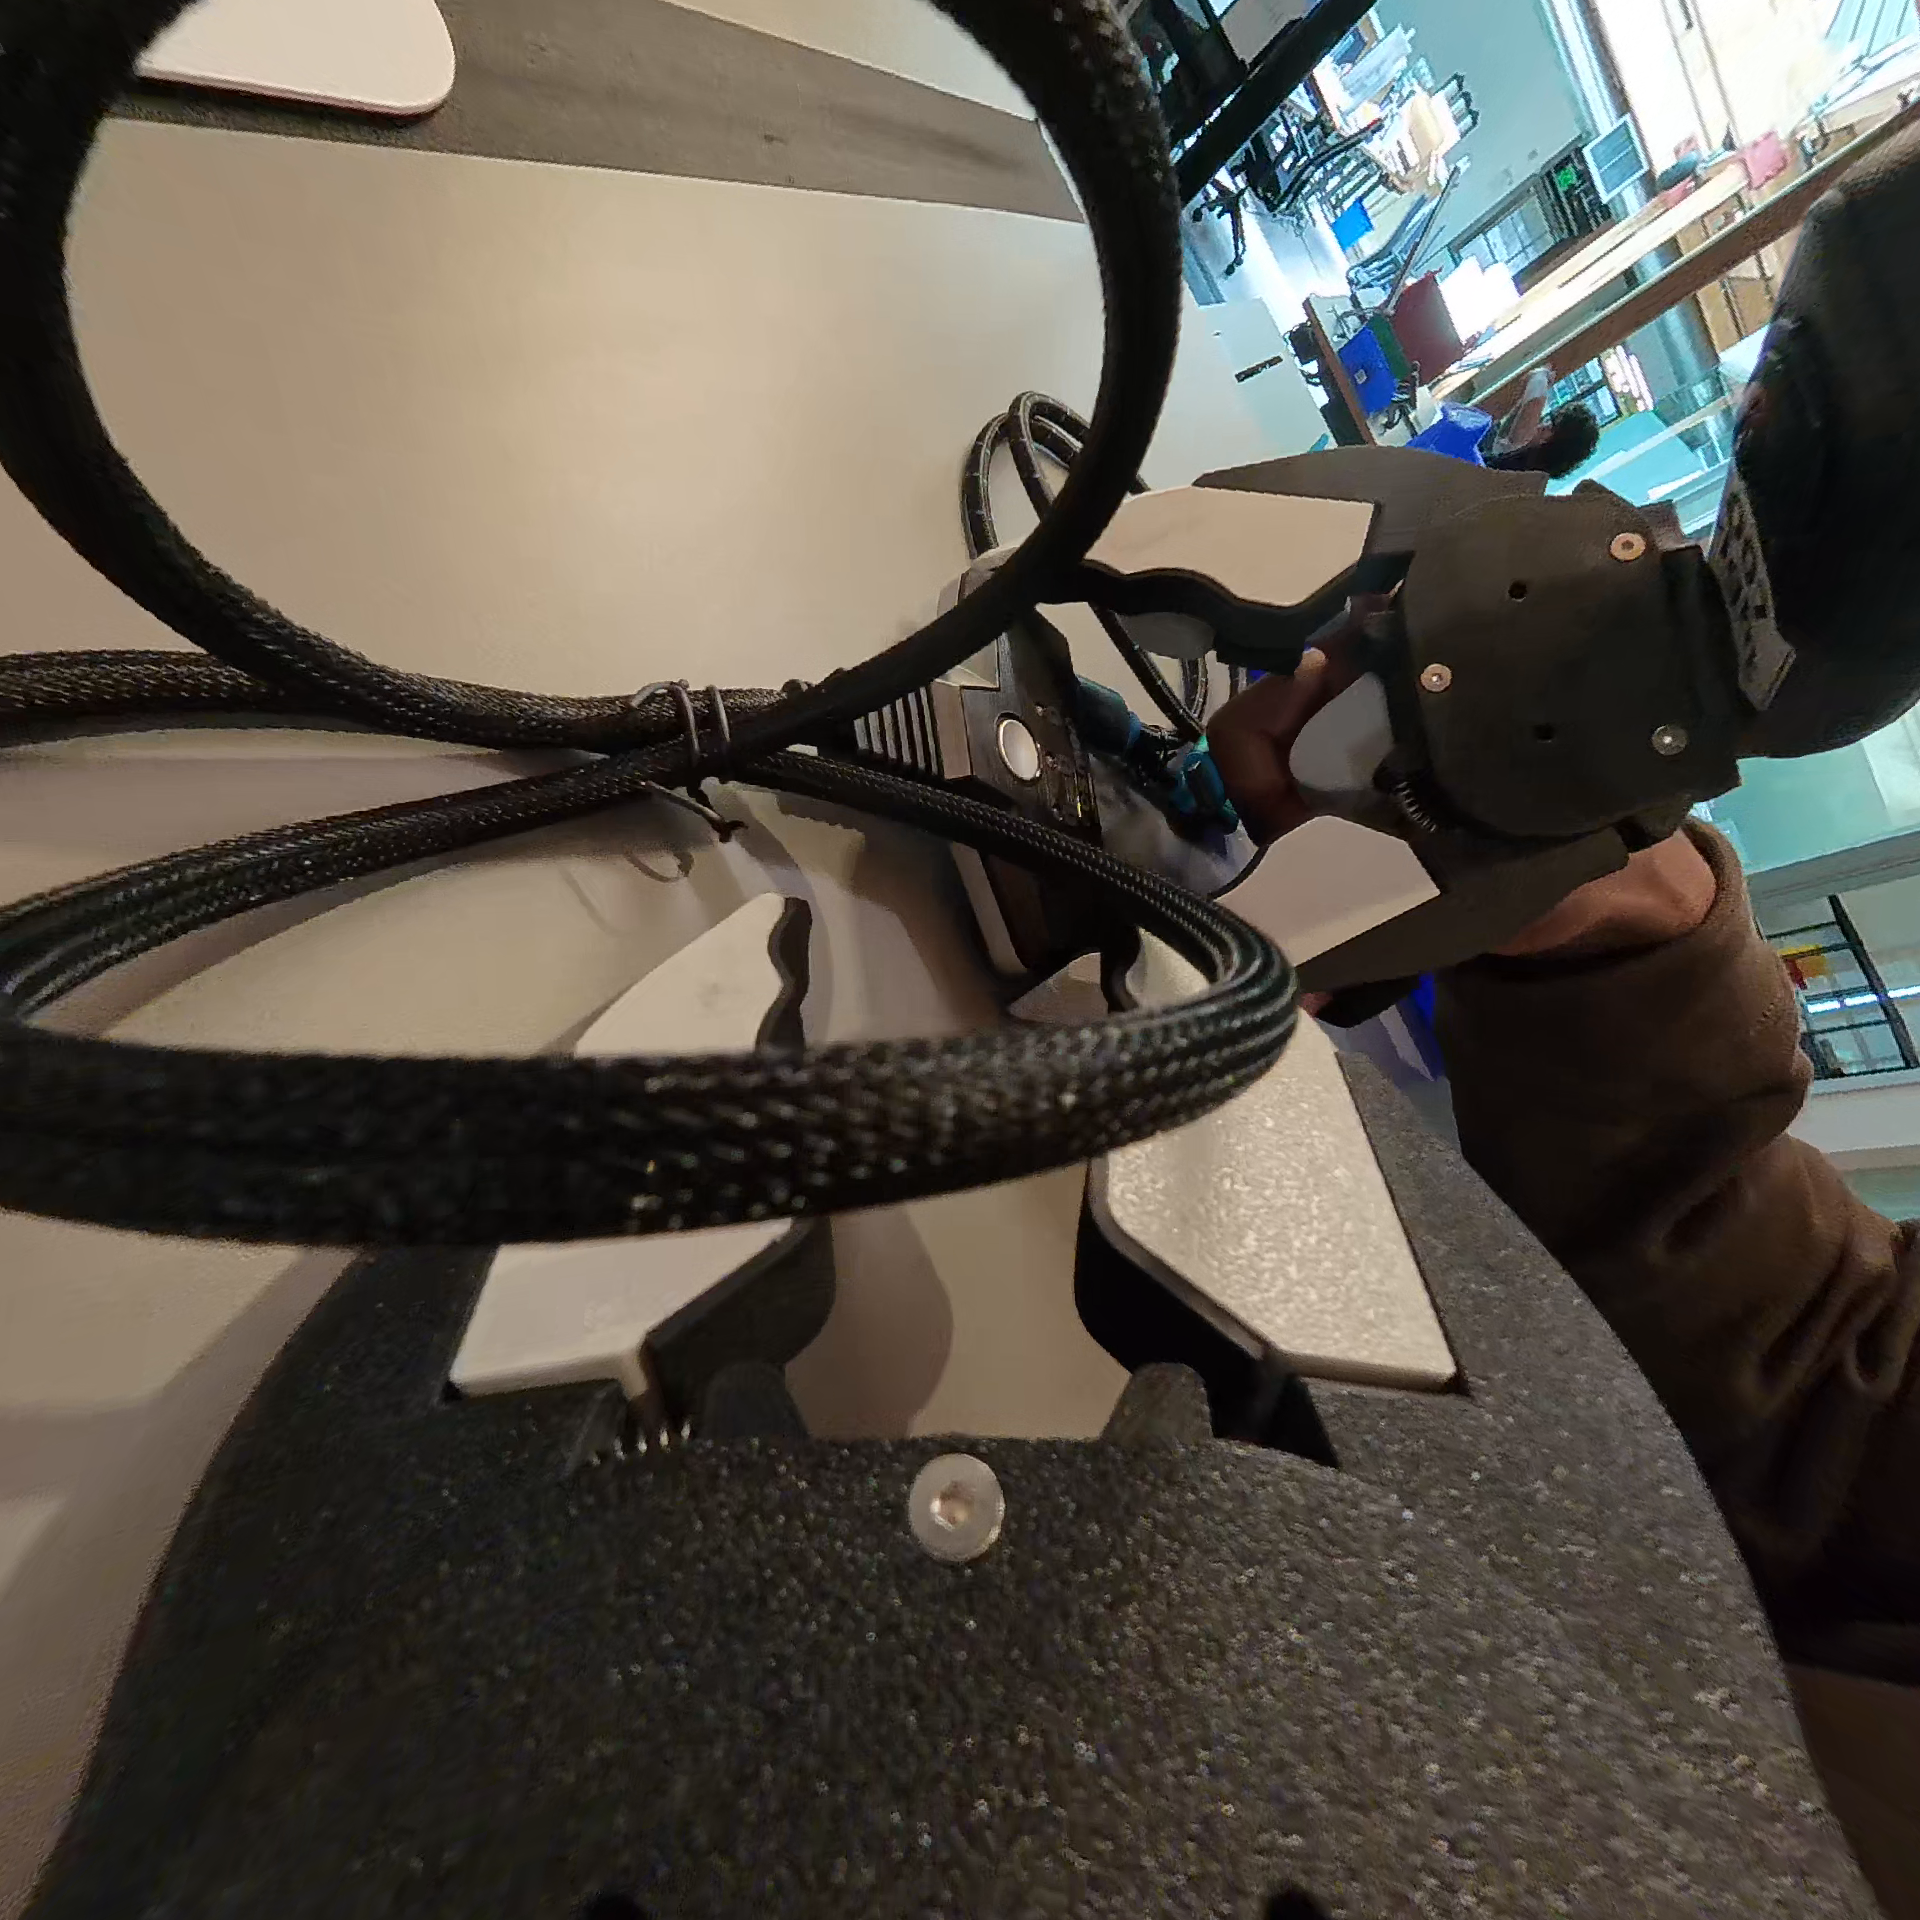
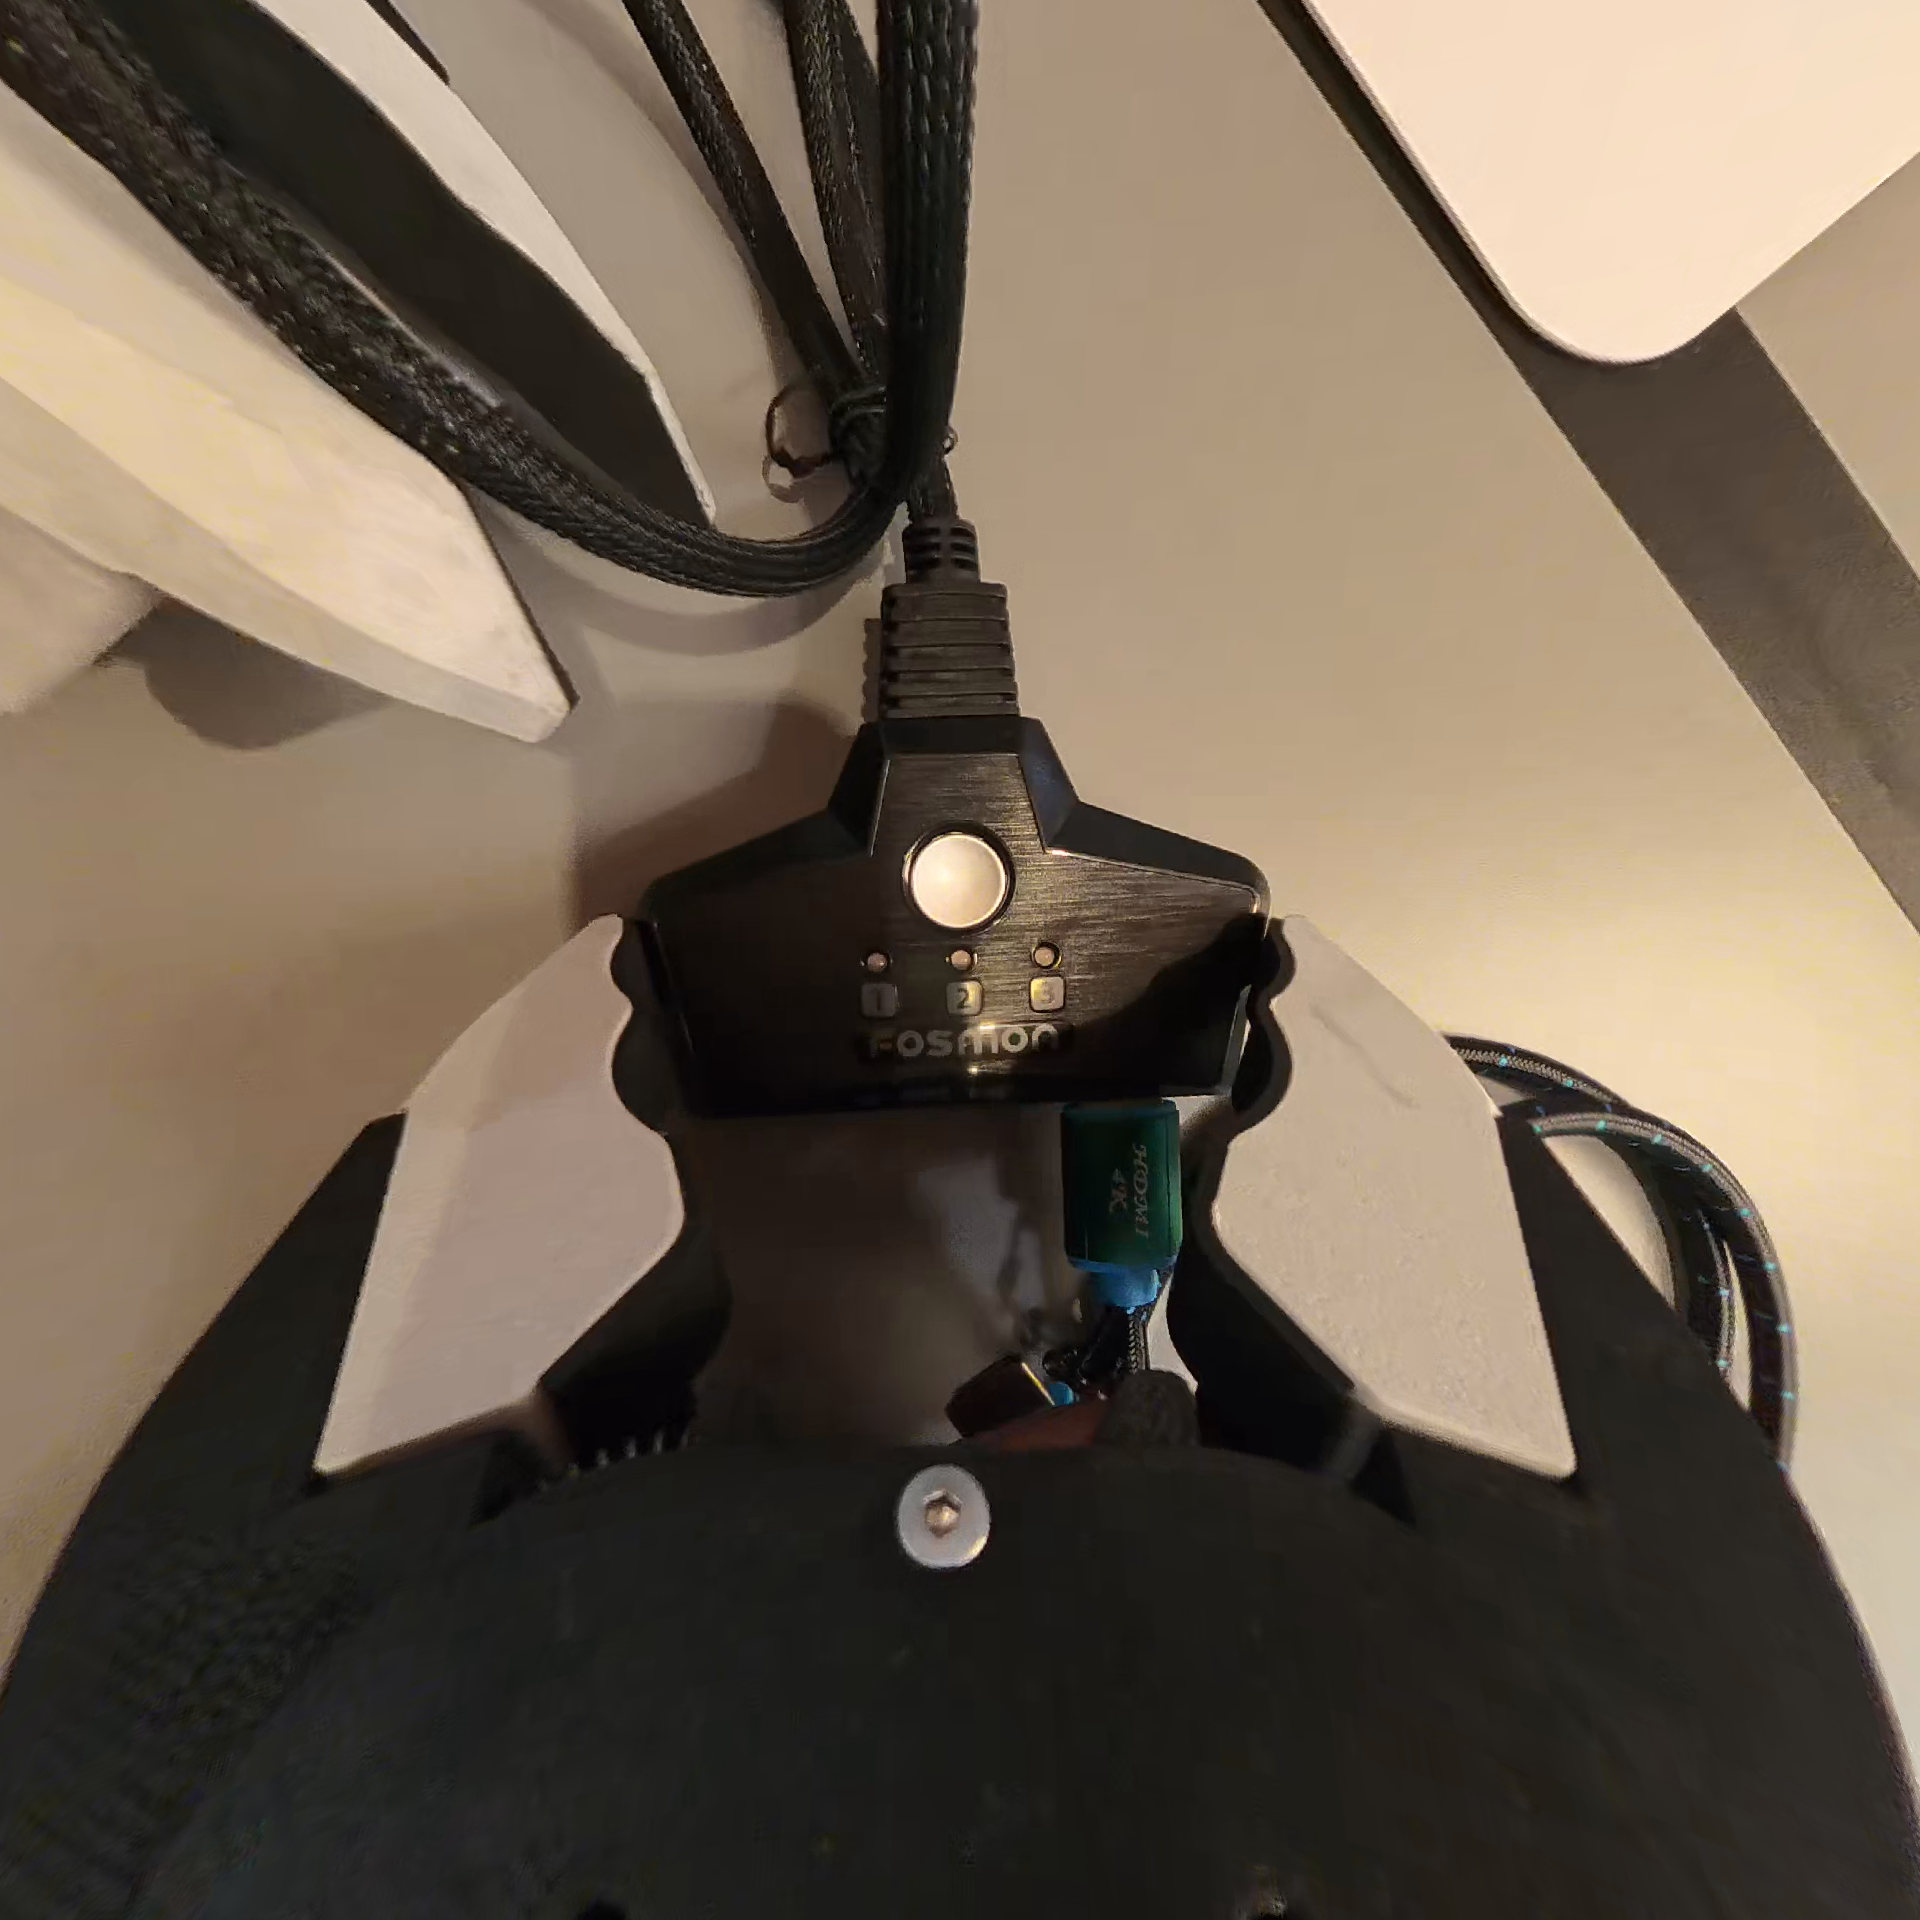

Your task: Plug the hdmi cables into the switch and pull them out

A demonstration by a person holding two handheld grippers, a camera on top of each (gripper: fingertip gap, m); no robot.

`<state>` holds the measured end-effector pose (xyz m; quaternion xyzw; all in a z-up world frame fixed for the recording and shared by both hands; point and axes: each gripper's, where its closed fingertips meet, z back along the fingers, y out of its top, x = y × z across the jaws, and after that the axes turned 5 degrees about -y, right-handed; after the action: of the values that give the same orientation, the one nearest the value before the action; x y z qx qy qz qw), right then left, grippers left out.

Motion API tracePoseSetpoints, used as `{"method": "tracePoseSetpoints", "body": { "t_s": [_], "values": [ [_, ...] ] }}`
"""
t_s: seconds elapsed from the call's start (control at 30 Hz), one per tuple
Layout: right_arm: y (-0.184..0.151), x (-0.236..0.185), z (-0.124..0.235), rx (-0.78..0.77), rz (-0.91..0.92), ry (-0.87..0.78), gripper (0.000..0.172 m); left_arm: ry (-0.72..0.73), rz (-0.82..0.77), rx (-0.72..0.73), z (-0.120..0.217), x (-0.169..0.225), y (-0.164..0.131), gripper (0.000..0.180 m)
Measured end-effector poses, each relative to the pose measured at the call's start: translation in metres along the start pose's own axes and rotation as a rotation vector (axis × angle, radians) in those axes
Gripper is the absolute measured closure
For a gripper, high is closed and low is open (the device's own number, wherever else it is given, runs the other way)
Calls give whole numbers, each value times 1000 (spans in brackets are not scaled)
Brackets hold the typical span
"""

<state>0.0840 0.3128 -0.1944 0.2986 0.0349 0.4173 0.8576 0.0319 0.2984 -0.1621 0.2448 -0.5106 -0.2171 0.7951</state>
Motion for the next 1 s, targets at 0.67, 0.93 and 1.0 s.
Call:
{"method": "tracePoseSetpoints", "body": {
  "t_s": [0.67,0.93,1.0],
  "values": [
    [53,-14,22,251,9,-55,64,-205,192,172,9,12,22,113],
    [75,10,45,411,-155,-132,64,-298,227,332,27,16,46,116],
    [77,7,45,414,-155,-124,64,-312,223,300,22,20,41,117]
  ]
}}
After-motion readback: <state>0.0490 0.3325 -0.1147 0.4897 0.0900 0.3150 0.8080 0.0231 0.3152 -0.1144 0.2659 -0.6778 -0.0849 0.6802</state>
